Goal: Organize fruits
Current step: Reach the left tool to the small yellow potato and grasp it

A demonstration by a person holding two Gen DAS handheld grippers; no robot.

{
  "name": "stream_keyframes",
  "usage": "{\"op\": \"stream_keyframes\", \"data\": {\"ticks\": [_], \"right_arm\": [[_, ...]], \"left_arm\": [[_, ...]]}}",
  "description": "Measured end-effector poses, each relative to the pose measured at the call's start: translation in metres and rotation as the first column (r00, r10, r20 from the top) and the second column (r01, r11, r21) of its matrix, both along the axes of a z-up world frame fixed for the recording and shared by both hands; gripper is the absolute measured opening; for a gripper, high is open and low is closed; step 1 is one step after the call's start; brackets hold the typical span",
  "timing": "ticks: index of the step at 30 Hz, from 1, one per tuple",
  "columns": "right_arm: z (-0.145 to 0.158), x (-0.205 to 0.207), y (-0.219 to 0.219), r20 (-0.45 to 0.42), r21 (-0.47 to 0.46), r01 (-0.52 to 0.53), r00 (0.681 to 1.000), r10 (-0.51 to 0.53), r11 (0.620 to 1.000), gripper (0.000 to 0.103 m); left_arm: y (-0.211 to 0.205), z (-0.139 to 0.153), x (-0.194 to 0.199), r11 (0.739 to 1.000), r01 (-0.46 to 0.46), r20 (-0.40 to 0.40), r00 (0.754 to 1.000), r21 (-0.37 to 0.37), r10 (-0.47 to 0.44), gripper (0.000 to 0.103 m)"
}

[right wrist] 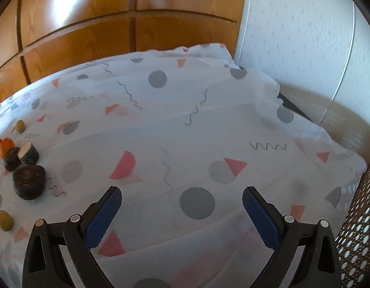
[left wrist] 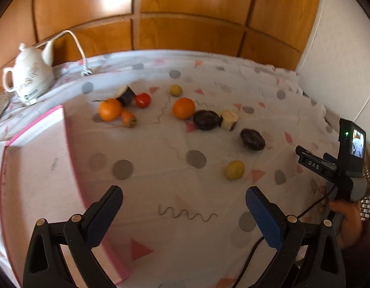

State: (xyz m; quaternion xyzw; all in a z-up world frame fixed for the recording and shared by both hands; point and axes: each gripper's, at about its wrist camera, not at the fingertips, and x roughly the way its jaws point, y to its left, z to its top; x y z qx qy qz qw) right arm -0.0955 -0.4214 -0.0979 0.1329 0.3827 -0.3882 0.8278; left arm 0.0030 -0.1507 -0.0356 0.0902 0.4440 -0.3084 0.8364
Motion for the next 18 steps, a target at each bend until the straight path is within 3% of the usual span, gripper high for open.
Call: {"op": "stream_keyframes", "data": {"ticks": [6,10,12,18], "right_arm": [[-0.007,-0.002,-0.004,0.028,0.022,0.002,1.0,-0.002,1.0,0.102],[-0.009,-0.004,-0.007,0.056,0.042,0.003,0.998,-0.006,0.999,0.102],[-0.01,-0.004,-0.005,0.061,0.038,0.006,0.998,-0.008,0.999,0.102],[-0.011,-0.004,-0.005,0.072,0.038,0.007,0.997,-0.01,0.999,0.103]], "left_arm": [[-0.032,-0.011,0.005,0.998,0.063,-0.038,0.997,0.03,-0.062,0.103],[-0.051,-0.014,0.005,0.994,0.093,-0.015,0.996,0.058,-0.093,0.1],[-0.062,-0.018,0.006,0.991,0.117,-0.013,0.993,0.073,-0.116,0.087],[-0.083,-0.036,0.011,0.985,0.151,-0.079,0.986,0.086,-0.144,0.075]]}}
